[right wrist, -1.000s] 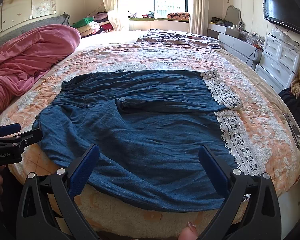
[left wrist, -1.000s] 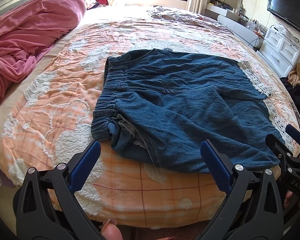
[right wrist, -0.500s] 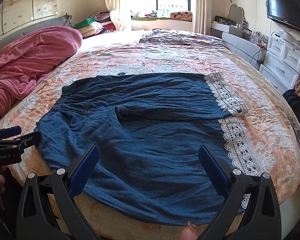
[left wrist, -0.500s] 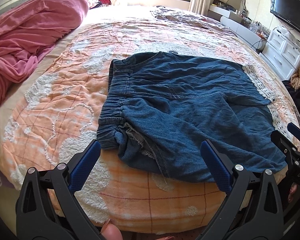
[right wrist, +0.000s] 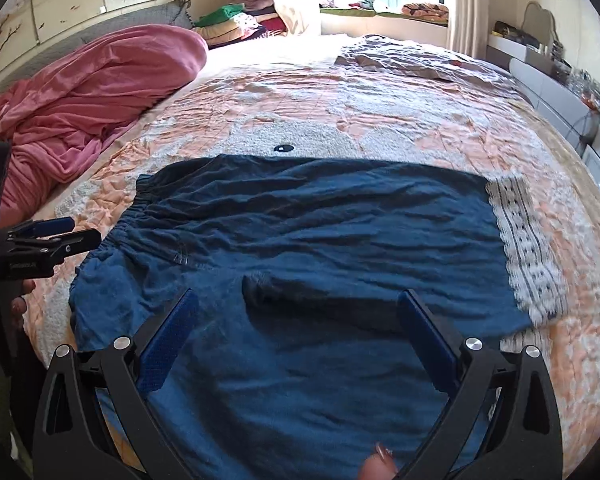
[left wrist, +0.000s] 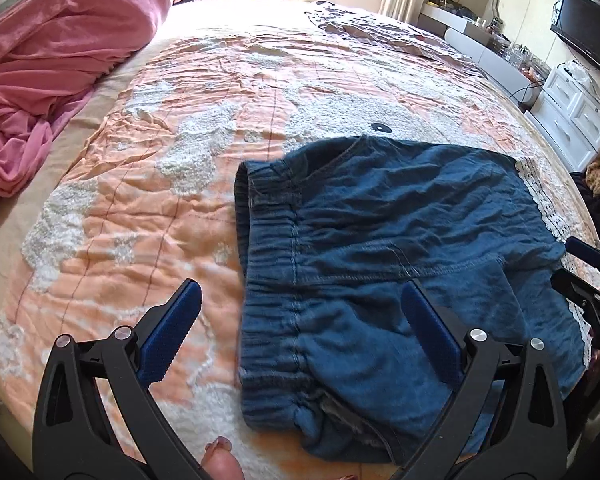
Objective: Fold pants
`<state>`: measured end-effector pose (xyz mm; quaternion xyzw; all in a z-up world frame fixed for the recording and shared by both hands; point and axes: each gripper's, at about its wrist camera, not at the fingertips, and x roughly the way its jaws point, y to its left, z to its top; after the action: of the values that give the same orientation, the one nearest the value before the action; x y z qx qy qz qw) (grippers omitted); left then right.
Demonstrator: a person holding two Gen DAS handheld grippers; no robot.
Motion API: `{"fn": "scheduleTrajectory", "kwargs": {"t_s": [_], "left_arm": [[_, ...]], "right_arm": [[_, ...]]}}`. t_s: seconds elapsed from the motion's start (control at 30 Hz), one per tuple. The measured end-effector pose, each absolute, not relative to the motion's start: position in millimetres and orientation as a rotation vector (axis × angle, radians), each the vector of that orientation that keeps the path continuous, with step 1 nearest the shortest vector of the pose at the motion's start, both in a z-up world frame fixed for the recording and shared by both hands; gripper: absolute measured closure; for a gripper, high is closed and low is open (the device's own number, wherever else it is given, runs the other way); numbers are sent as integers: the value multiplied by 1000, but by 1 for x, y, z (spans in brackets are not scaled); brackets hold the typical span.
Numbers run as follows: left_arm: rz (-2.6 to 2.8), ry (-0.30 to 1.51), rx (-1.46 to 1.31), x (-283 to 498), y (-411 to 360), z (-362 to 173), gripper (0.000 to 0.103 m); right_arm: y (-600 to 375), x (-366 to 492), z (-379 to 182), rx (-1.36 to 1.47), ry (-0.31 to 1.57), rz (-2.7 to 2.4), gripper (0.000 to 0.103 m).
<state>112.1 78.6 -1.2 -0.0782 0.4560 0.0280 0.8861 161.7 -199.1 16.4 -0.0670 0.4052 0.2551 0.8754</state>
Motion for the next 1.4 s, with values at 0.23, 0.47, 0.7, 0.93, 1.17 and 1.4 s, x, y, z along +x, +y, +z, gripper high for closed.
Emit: {"fn": "scheduleTrajectory", "kwargs": {"t_s": [0.23, 0.47, 0.7, 0.93, 1.17, 1.4], "left_arm": [[65, 972, -137, 166, 110, -12, 9], [19, 998, -65, 207, 107, -28, 9], [-10, 1031, -60, 231, 110, -51, 60], [-63, 986, -149, 227, 126, -48, 73], [-127, 921, -164, 220, 130, -39, 73], [-184, 839, -147, 204, 136, -21, 74]], "right_arm": [[-165, 247, 10, -187, 872, 630, 4], [-126, 305, -7, -305, 909, 666, 4], [-127, 329, -14, -287, 928, 629, 4], [-82, 342, -16, -434, 917, 813, 4], [-50, 355, -48, -700, 980, 960, 58], [-66, 313, -5, -632, 833, 1027, 98]]}}
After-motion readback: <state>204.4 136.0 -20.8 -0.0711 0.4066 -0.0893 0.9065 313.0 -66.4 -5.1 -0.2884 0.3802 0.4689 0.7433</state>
